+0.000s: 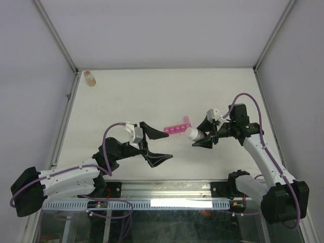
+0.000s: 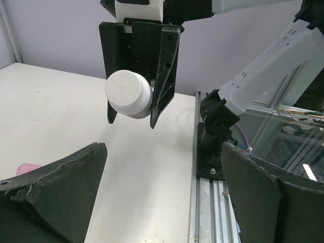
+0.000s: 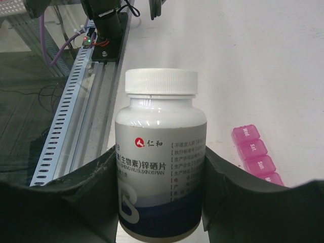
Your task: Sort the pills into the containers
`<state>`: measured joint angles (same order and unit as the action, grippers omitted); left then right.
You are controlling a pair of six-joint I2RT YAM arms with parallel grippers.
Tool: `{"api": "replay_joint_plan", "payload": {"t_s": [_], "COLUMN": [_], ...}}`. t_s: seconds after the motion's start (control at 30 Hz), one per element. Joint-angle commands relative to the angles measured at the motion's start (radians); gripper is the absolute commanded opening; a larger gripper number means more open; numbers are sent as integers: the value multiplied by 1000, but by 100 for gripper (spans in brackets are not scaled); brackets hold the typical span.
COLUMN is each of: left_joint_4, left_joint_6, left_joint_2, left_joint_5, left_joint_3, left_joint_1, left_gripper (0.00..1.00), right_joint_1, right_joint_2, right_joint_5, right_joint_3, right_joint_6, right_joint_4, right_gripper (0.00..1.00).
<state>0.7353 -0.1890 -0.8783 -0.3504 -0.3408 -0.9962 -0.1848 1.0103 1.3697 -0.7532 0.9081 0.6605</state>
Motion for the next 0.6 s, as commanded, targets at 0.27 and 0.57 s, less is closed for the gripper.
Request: {"api": "replay_joint_plan", "payload": {"t_s": [0.27,0.57], "left_joint_4": [57,-29], "left_joint_6": [35,90], "left_joint_2": [-5,-23], "left_joint_5": [-21,-5], "left_joint_3": [-37,-65], "left_joint_1": [-12,-12], "left_gripper": [99,99], "right_joint_1": [7,5], "right_joint_2": [-2,13], "right_joint_5": [-30,-78], "right_joint_3": [-54,-75], "right_joint_6": [-101,-96], "right_joint_4": [-17,4], "right_gripper": [0,0]}}
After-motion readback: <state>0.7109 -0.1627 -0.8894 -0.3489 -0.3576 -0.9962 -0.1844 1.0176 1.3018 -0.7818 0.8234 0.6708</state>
